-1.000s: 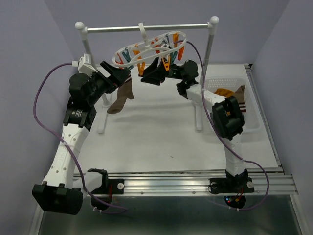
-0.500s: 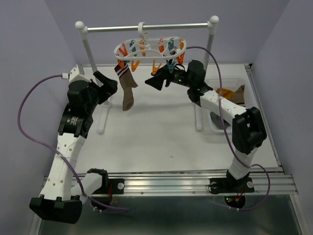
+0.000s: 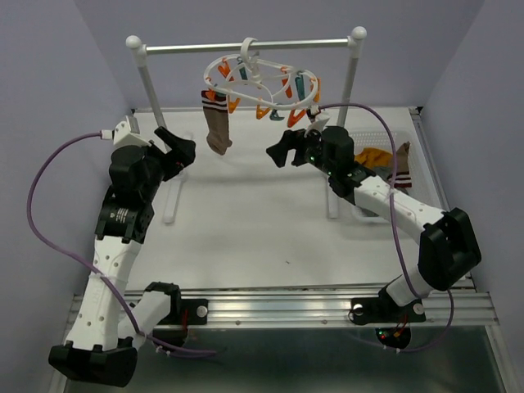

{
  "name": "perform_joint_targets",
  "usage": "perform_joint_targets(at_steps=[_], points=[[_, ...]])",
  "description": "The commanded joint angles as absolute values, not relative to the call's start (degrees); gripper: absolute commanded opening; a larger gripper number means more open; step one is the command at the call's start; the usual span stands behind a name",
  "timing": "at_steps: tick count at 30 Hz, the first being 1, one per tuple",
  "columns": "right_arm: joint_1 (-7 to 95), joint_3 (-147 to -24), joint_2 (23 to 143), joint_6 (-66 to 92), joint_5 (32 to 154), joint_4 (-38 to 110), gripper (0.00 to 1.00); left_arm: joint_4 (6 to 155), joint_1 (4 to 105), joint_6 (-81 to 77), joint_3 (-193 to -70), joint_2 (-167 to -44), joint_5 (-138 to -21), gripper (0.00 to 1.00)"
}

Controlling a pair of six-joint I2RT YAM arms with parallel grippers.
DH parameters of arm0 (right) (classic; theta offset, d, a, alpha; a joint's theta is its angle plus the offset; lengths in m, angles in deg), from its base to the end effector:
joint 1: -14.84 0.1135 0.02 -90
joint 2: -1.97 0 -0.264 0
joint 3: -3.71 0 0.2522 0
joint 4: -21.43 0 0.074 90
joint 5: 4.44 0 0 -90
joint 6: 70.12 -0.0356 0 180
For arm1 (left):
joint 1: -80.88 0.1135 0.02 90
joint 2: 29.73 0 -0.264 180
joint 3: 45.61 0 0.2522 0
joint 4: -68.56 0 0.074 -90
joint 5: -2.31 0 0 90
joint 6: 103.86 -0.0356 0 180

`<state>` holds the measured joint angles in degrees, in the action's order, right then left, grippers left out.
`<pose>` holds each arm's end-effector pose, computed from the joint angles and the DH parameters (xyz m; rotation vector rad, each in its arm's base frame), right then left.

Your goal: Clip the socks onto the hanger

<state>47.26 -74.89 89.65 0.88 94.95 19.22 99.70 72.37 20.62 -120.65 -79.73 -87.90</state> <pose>0.3064 0.2015 0.3244 -0.3312 1.7240 0.8031 0.1857 -0.0277 0.4108 -0.3866 1.6641 -0.5597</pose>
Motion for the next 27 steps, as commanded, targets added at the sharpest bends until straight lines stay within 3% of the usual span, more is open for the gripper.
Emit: perform_joint_targets(at_steps=[1,3,11,14,17,27], points=[[47.18,-75.26,85.91,-1.99,79.25,24.81,1.0,92.43,72.18,18.49,-120.9,-81.23,-81.98,0.99],[47.18,-76.14,84.86,-2.36,75.63,25.61,1.0,89.97,71.74,18.4,-121.34,-83.16,-80.84,0.99],[47.18,-81.94,87.4,0.37,84.32,30.18,1.0,82.76,69.03,18.93,-129.48,-96.06,-77.14,0.98],[47.18,-82.12,88.54,0.28,89.76,30.36,0.99,75.68,67.09,17.79,-133.72,-101.07,-76.45,0.8],[47.18,-82.21,88.37,0.54,89.78,30.36,1.0,69.08,66.73,16.29,-135.04,-102.85,-76.26,0.79],[47.18,-83.09,88.72,1.6,90.57,30.27,0.97,63.51,63.49,7.68,-145.59,-112.43,-55.44,0.78]])
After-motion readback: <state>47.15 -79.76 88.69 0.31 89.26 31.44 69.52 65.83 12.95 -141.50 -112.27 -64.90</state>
